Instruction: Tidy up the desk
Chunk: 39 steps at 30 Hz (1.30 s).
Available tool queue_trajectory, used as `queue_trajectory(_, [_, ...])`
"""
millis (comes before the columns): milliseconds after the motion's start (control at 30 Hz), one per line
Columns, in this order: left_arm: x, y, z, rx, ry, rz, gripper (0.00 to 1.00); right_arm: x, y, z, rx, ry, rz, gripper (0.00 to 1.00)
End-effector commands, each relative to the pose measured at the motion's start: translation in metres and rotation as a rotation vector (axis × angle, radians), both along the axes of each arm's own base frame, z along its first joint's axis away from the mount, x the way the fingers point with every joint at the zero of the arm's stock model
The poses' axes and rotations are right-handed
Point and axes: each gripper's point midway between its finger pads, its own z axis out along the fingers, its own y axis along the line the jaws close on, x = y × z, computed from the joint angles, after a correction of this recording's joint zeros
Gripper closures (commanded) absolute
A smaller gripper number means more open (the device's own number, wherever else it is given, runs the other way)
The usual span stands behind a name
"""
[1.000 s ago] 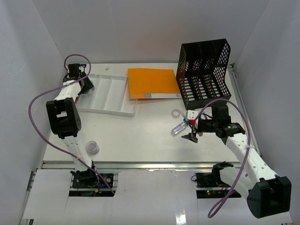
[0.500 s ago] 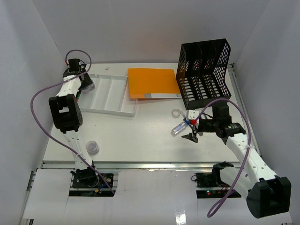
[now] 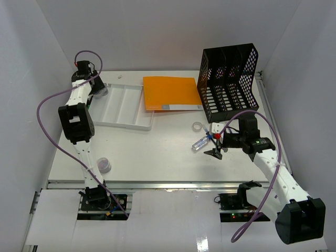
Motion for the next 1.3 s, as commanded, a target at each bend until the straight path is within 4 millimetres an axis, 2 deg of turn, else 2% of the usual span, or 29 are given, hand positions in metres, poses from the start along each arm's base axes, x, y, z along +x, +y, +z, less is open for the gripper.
queue_trajectory(0, [-0.005, -0.005, 0.041, -0.017, -0.08, -0.011, 0.57, -0.004, 0.002, -0.002, 0.019, 0.005, 0.021, 0.1])
queue_trajectory(100, [-0.014, -0.009, 0.054, -0.03, -0.106, -0.014, 0.57, -0.005, 0.002, -0.002, 0.019, 0.009, 0.023, 0.1])
queue_trajectory(167, [-0.018, -0.012, 0.055, -0.039, -0.111, -0.02, 0.57, -0.005, 0.002, -0.001, 0.02, 0.008, 0.023, 0.1])
queue_trajectory(333, [-0.03, -0.014, 0.041, -0.045, -0.075, -0.024, 0.58, -0.005, 0.002, -0.001, 0.022, 0.005, 0.026, 0.1])
queue_trajectory(567, [-0.029, -0.016, 0.019, -0.057, -0.037, -0.037, 0.56, -0.006, 0.001, -0.001, 0.023, 0.007, 0.027, 0.1])
queue_trajectory(633, [-0.027, -0.016, 0.016, -0.058, -0.032, -0.039, 0.46, -0.006, 0.001, -0.001, 0.023, 0.006, 0.026, 0.1])
queue_trajectory(767, [-0.025, -0.014, 0.019, -0.046, -0.033, -0.04, 0.17, -0.006, 0.001, -0.003, 0.021, 0.01, 0.027, 0.1])
queue_trajectory(833, [-0.023, -0.013, 0.025, -0.037, -0.041, -0.041, 0.06, -0.006, 0.001, -0.003, 0.02, 0.013, 0.028, 0.1])
queue_trajectory(867, [-0.023, -0.013, 0.029, -0.036, -0.048, -0.04, 0.04, -0.006, 0.001, -0.003, 0.019, 0.013, 0.027, 0.1])
queue_trajectory(967, [-0.024, -0.013, 0.042, -0.035, -0.072, -0.032, 0.02, -0.006, 0.001, -0.003, 0.02, 0.011, 0.028, 0.1])
queue_trajectory(1067, [-0.031, -0.014, 0.066, -0.043, -0.112, -0.018, 0.02, -0.006, 0.001, -0.001, 0.022, 0.008, 0.03, 0.1])
queue_trajectory(1133, [-0.047, -0.019, 0.086, -0.063, -0.143, -0.004, 0.02, -0.008, 0.0, -0.001, 0.021, 0.006, 0.033, 0.1])
queue_trajectory(1200, [-0.062, -0.025, 0.096, -0.117, -0.167, 0.037, 0.02, -0.01, 0.001, -0.001, 0.027, 0.009, 0.044, 0.1])
queue_trajectory(1267, [-0.09, -0.038, 0.103, -0.186, -0.184, 0.049, 0.02, -0.018, 0.005, -0.002, 0.043, 0.046, 0.081, 0.1])
